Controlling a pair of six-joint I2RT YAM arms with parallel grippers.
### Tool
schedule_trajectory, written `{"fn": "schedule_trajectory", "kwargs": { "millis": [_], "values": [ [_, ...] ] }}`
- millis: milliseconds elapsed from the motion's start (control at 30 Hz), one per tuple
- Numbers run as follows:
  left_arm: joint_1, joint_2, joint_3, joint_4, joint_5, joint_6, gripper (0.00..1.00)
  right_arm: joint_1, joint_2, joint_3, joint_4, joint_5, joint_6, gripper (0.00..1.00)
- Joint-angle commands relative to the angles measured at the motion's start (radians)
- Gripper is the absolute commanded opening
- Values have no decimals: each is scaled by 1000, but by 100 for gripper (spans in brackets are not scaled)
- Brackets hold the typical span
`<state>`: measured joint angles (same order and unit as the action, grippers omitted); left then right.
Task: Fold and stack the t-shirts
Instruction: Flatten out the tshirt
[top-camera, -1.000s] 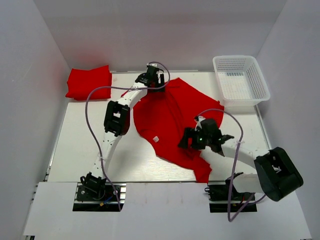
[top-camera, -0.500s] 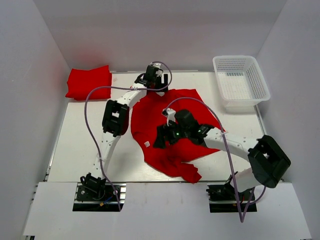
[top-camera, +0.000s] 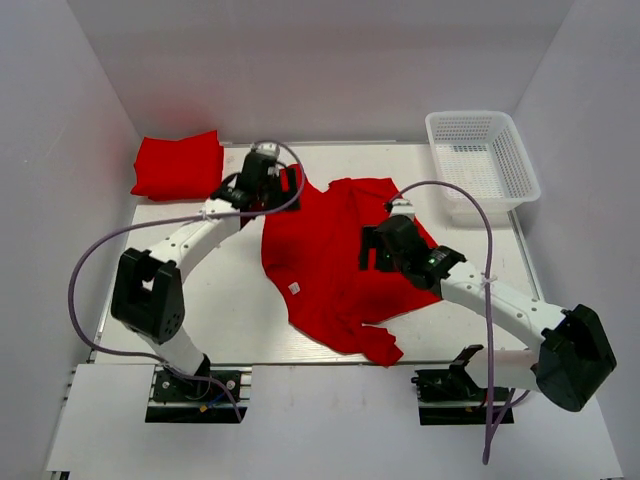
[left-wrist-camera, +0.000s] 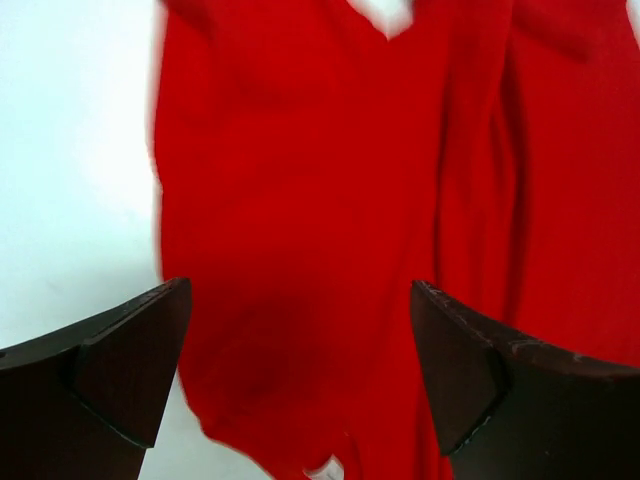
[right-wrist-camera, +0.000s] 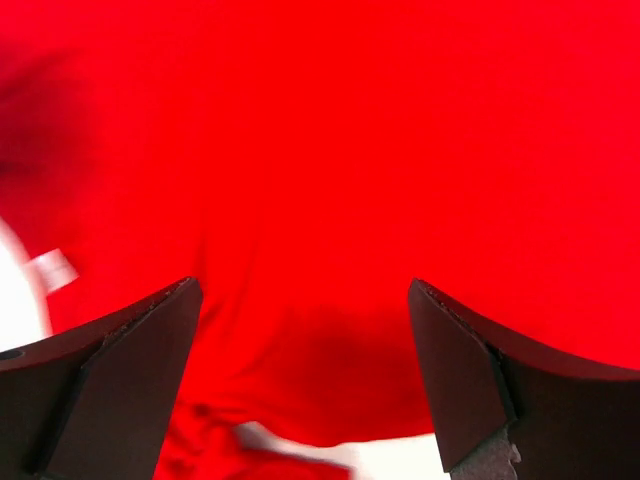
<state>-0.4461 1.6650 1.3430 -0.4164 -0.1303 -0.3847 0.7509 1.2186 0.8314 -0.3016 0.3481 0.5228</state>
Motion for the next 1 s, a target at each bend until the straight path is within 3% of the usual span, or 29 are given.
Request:
{"fn": "schedule_trajectory", "kwargs": {
  "millis": [0, 100, 333, 367, 600, 833, 967],
  "values": [
    [-37, -33, -230, 103, 196, -54, 100, -57, 8, -40, -62, 81, 40, 90],
    [-68, -59, -352, 189, 218, -66, 100, -129, 38, -72, -59, 71, 48, 90],
    [-115, 158, -234, 52, 92, -86, 100, -252, 110, -137, 15, -92, 25, 90],
    [-97, 238, -156, -23, 19, -117, 100, -290, 143, -143, 24, -118, 17, 90],
    [-48, 428, 19, -217, -230, -148, 100, -363, 205, -175, 58, -217, -1, 90],
    [102, 631, 356, -268, -261, -86, 100, -438, 274, -186, 70, -259, -15, 90],
    [162, 778, 599, -216, -165, 61, 100, -456, 283, -177, 85, -313, -29, 90]
  ]
}}
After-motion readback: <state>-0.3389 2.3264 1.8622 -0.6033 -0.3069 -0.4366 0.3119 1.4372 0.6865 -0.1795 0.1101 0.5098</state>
